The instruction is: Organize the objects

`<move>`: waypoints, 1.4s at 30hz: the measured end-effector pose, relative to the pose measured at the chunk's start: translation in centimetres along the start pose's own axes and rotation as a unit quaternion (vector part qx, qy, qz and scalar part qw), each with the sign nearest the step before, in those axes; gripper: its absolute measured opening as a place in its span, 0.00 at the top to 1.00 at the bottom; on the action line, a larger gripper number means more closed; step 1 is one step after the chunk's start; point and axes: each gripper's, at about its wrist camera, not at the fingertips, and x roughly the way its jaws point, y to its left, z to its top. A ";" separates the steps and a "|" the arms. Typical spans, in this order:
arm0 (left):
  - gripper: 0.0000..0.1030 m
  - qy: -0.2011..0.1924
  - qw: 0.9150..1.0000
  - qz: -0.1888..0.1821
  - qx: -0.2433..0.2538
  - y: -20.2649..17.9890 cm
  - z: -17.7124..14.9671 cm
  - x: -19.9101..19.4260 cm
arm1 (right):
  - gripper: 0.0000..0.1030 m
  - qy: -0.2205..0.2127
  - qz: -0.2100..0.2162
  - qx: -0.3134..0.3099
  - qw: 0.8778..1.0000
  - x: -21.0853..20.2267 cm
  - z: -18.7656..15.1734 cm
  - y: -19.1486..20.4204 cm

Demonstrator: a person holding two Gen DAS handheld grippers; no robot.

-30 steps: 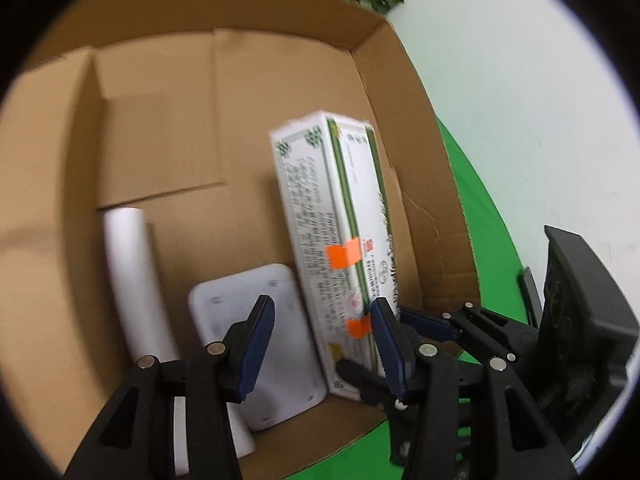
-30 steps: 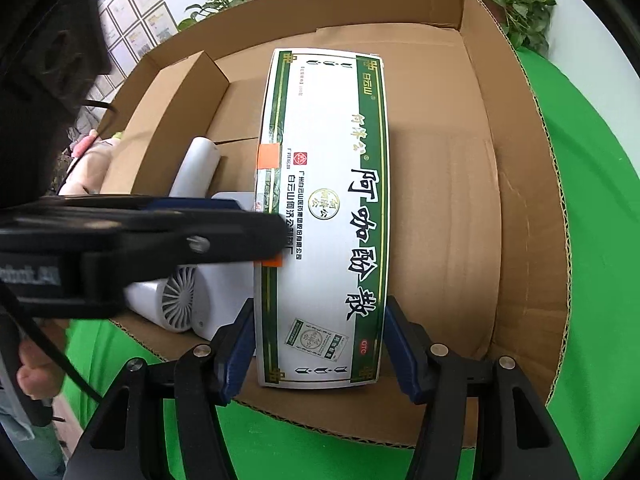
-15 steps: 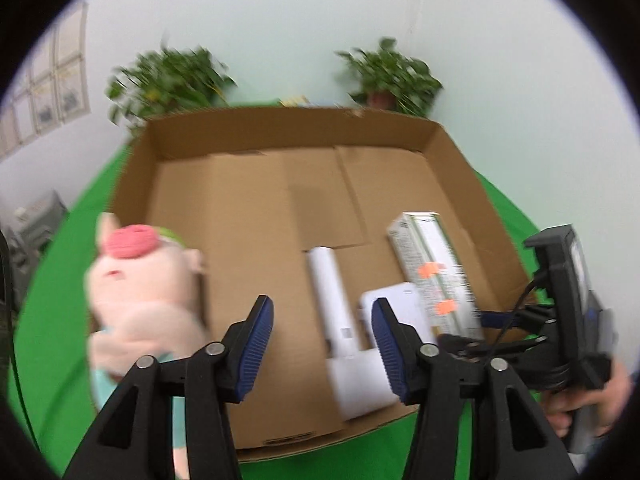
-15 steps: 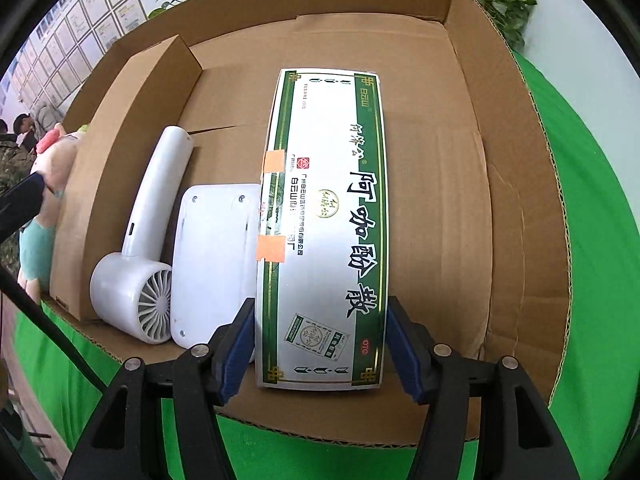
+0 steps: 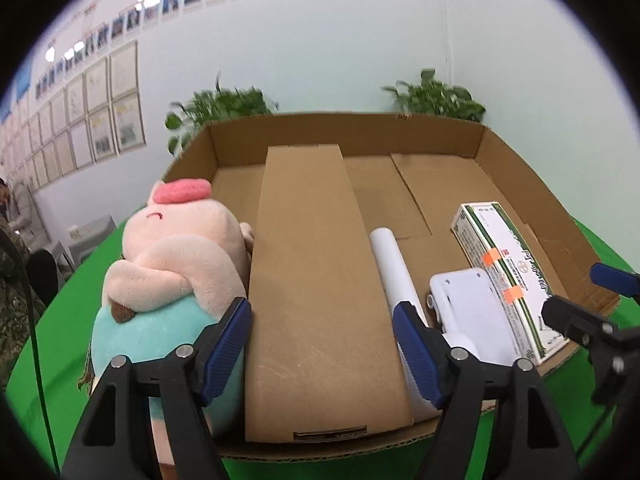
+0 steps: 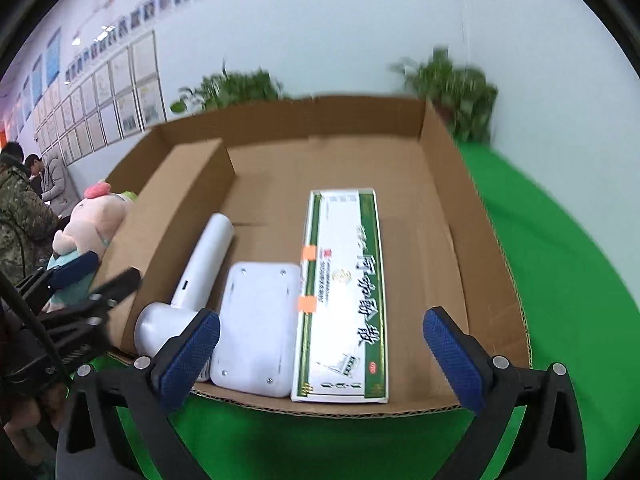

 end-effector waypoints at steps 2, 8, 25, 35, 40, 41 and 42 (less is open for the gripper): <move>0.27 -0.012 1.000 0.011 0.003 0.0 -0.3 0.0 | 0.01 -0.012 -0.006 -0.001 1.000 0.2 -0.4 1.4; 0.21 -0.025 0.999 0.024 0.004 -1.5 -0.7 -0.8 | 0.01 -0.003 -0.016 0.009 1.000 1.7 -2.8 1.1; 0.12 -0.018 1.000 0.016 0.005 -4.6 -0.3 -2.0 | 0.00 0.021 -0.032 0.004 0.999 2.7 -3.0 0.8; 0.12 -0.018 1.000 0.015 0.005 -4.4 -0.5 -2.2 | 0.00 0.023 -0.037 0.001 0.999 3.0 -3.0 0.9; 0.12 -0.018 1.000 0.015 0.005 -4.3 -0.5 -2.2 | 0.00 0.023 -0.036 0.001 0.999 3.0 -3.0 0.9; 0.12 -0.018 1.000 0.015 0.005 -4.3 -0.5 -2.1 | 0.00 0.023 -0.036 0.001 0.999 3.0 -3.0 0.9; 0.12 -0.019 1.000 0.014 0.005 -4.2 -0.5 -2.1 | 0.00 0.023 -0.036 0.001 0.999 3.1 -3.0 0.9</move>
